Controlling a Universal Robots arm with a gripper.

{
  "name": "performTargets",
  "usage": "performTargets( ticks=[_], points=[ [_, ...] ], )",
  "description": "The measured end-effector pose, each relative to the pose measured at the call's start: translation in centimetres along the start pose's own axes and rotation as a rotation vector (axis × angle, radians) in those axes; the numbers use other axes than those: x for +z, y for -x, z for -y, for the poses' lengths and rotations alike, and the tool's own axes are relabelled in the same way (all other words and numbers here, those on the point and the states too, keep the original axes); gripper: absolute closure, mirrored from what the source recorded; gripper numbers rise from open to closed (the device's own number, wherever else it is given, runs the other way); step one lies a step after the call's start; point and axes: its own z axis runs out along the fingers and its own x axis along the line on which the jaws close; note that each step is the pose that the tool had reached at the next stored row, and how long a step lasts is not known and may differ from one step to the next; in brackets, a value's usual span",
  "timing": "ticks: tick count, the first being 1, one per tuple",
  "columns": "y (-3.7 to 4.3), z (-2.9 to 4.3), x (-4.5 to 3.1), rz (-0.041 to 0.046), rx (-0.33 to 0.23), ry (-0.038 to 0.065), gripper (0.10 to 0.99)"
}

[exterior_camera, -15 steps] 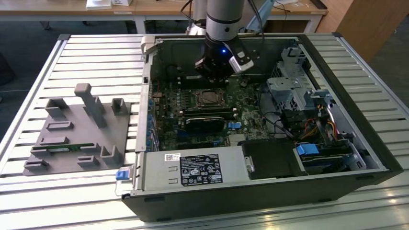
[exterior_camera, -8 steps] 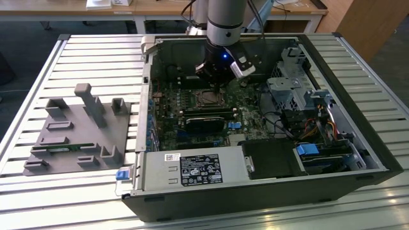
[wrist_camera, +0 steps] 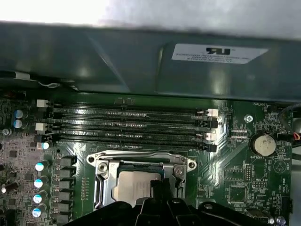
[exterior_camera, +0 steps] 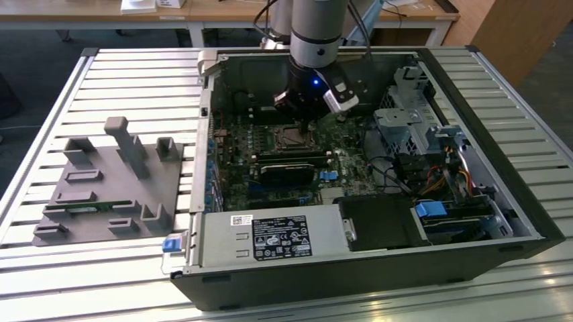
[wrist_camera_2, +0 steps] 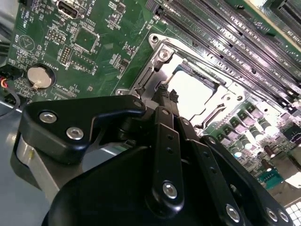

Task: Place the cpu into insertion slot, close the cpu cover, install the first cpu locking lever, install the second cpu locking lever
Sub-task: 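Install the second cpu locking lever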

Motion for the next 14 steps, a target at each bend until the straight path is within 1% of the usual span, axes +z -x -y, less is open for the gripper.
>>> performTargets(
  ticks=[2,4,8,9,11,14],
  points=[
    [0.0,0.02,-0.15,0.0,0.0,0.0,0.98],
    [0.01,0.01,-0.54,0.0001,0.0,0.0,0.98],
    [0.02,-0.04,-1.92,-0.0001,0.0,0.0,0.98],
    [0.02,-0.04,-2.05,-0.0002,0.0,0.0,0.98],
    [0.02,0.05,-2.06,0.0,0.0,0.0,0.98],
    [0.0,0.59,-2.08,-0.0001,0.0,0.0,0.98]
  ],
)
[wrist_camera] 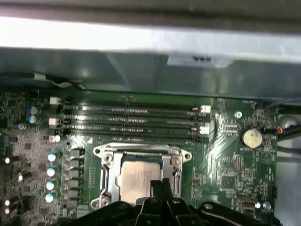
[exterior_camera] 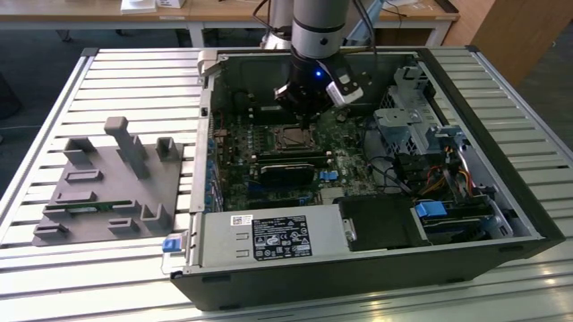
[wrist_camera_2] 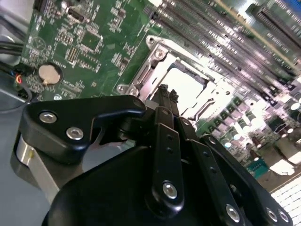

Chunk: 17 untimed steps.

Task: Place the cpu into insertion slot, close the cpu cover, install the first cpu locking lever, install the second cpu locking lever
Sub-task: 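Install the second cpu locking lever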

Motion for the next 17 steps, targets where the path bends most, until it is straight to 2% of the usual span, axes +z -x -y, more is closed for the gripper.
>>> performTargets(
  ticks=[5,11,14,17],
  points=[
    [-0.04,1.12,-0.04,-0.0001,0.0,0.0,0.98],
    [-0.05,2.11,-0.07,-0.0061,0.0,0.0,0.98],
    [-0.07,2.79,-0.08,-0.0066,0.0,0.0,0.98],
    [-0.09,3.18,-0.07,-0.0066,0.0,0.0,0.98]
  ],
)
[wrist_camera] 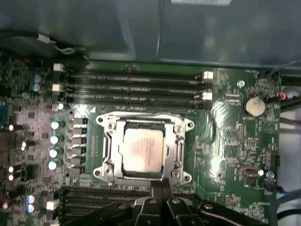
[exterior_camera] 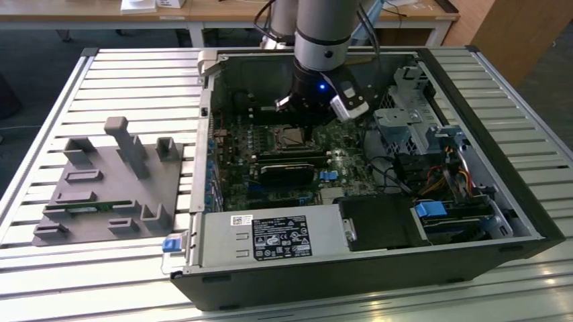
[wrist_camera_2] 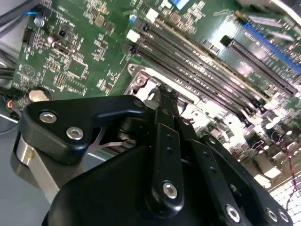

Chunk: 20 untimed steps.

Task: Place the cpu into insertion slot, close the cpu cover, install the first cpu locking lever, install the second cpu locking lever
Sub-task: 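Install the second cpu locking lever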

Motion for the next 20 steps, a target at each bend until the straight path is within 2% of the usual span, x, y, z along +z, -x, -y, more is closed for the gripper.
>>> performTargets(
  ticks=[9,16,20],
  points=[
    [-1.35,0.51,0.08,0.0,0.0,0.0,0.98],
    [-2.96,0.69,0.23,0.0,0.0,0.0,0.98],
    [-3.07,0.91,0.65,-0.0037,0.0,0.0,0.98]
  ],
)
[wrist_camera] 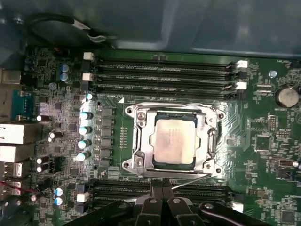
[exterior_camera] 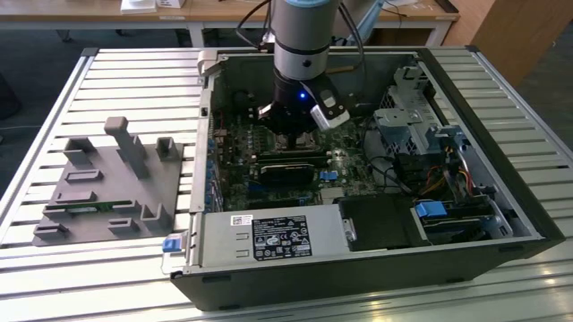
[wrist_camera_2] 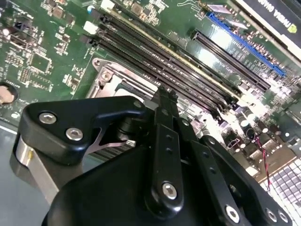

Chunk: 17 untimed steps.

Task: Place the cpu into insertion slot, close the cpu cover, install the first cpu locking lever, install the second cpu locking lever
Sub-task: 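Install the second cpu locking lever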

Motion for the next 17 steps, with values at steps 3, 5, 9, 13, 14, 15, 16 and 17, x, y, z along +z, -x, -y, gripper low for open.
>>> performTargets(
  ticks=[3,5,9,13,14,15,16,17],
  points=[
    [-0.01,0.33,0.23,-0.0022,0.001,0.004,0.98],
    [-0.02,0.53,0.26,-0.0023,0.001,0.017,0.98],
    [-0.12,1.03,0.25,-0.0013,0.001,0.047,0.98],
    [-0.73,1.38,0.27,-0.0008,0.001,0.064,0.98],
    [-0.84,1.41,0.31,-0.0008,0.001,0.065,0.98],
    [-0.93,1.41,0.36,-0.0006,0.001,0.066,0.98],
    [-0.99,1.41,0.46,-0.0004,0.001,0.067,0.98],
    [-1.02,1.42,0.57,-0.0007,0.001,0.067,0.98]
  ],
)
